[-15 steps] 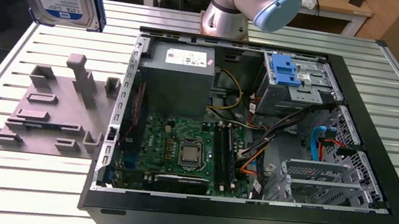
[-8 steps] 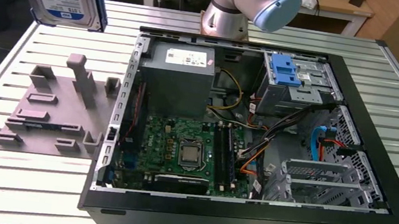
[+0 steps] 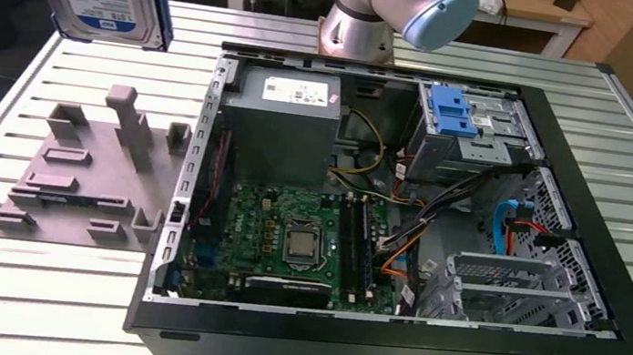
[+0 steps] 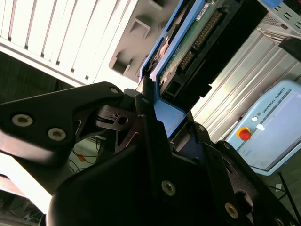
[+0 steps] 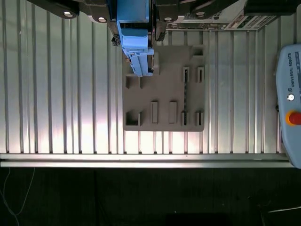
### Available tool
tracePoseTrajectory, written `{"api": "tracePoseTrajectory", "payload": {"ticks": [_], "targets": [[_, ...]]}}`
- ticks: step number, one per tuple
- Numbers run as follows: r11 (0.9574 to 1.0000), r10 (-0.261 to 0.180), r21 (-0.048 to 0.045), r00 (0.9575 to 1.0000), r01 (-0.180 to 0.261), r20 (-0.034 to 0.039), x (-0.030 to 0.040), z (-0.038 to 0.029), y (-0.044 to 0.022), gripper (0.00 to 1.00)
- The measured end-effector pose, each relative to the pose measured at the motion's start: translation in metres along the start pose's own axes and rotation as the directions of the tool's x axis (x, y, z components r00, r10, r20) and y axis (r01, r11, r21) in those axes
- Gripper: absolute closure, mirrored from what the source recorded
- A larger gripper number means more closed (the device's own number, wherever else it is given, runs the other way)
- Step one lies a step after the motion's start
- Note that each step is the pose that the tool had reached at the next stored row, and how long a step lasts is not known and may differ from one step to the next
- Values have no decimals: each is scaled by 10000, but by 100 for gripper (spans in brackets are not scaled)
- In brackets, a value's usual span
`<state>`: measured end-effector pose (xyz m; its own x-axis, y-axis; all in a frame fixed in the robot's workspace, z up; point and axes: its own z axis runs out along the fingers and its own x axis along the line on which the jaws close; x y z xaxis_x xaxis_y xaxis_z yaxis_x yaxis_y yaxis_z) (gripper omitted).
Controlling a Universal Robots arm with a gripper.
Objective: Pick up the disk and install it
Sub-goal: 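Pick up the disk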
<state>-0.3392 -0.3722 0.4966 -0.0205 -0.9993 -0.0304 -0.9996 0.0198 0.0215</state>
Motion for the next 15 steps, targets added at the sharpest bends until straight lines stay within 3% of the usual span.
{"api": "tracePoseTrajectory", "payload": {"ticks": [15], "targets": [[10000,1,0,10000,-1,0,-1,-1,-54,64]]}}
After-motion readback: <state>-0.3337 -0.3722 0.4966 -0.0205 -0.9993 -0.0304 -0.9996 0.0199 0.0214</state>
